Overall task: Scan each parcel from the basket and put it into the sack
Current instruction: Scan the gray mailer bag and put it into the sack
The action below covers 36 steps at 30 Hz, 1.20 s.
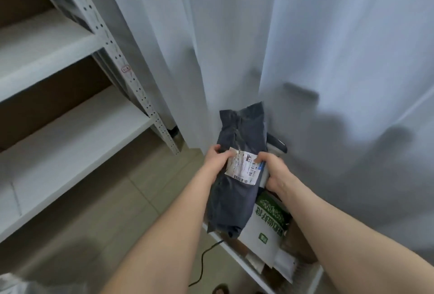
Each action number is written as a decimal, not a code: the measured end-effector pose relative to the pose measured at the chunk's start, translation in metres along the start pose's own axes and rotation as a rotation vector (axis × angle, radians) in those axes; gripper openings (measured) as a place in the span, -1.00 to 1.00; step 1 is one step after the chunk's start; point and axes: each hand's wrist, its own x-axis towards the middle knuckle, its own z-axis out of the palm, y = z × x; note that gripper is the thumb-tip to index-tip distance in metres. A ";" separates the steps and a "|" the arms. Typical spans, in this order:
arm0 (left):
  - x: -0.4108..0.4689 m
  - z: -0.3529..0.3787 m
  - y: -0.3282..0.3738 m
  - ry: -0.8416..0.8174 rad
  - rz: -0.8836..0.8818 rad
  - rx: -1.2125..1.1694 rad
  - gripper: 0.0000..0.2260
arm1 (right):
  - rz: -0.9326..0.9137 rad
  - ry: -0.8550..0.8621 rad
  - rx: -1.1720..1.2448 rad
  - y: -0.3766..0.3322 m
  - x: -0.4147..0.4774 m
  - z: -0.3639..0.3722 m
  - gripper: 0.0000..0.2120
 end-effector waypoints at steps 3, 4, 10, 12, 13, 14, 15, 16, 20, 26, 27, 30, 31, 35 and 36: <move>-0.015 -0.040 0.012 0.056 -0.002 -0.054 -0.24 | 0.020 -0.122 -0.037 -0.017 -0.028 0.019 -0.71; -0.021 -0.053 0.018 0.059 0.006 -0.042 -0.20 | 0.030 -0.163 -0.065 -0.022 -0.038 0.026 -0.72; -0.049 -0.123 0.070 0.103 0.298 0.118 -0.03 | 0.049 -0.363 -0.307 -0.038 -0.083 0.073 -0.83; -0.059 -0.146 0.091 0.053 0.339 0.169 0.03 | 0.048 -0.395 -0.403 -0.042 -0.097 0.086 -0.85; -0.065 -0.158 0.099 0.023 0.344 0.198 0.03 | 0.049 -0.412 -0.448 -0.044 -0.105 0.092 -0.85; -0.072 -0.169 0.105 -0.016 0.346 0.232 0.03 | 0.046 -0.430 -0.499 -0.045 -0.112 0.099 -0.86; -0.077 -0.181 0.108 -0.058 0.345 0.273 0.02 | 0.043 -0.449 -0.549 -0.046 -0.119 0.107 -0.88; -0.082 -0.191 0.110 -0.104 0.335 0.322 0.01 | 0.038 -0.466 -0.598 -0.046 -0.127 0.114 -0.89; -0.101 -0.222 0.109 -0.255 0.264 0.505 -0.23 | -0.008 -0.520 -0.749 -0.037 -0.149 0.139 -0.89; -0.123 -0.253 0.106 -0.262 0.266 0.523 -0.43 | -0.118 -0.476 -0.834 -0.029 -0.171 0.165 -0.94; -0.125 -0.257 0.107 -0.257 0.272 0.532 -0.46 | -0.126 -0.471 -0.847 -0.028 -0.173 0.168 -0.95; -0.129 -0.267 0.109 -0.265 0.305 0.537 -0.38 | -0.096 -0.481 -0.884 -0.027 -0.179 0.176 -0.94; -0.130 -0.269 0.109 -0.277 0.303 0.534 -0.33 | -0.084 -0.481 -0.901 -0.026 -0.182 0.178 -0.94; -0.134 -0.274 0.108 -0.305 0.240 0.630 -0.52 | -0.141 -0.426 -0.976 -0.026 -0.188 0.184 -0.96; -0.132 -0.276 0.106 -0.271 0.236 0.647 -0.53 | -0.172 -0.403 -0.968 -0.025 -0.188 0.185 -0.96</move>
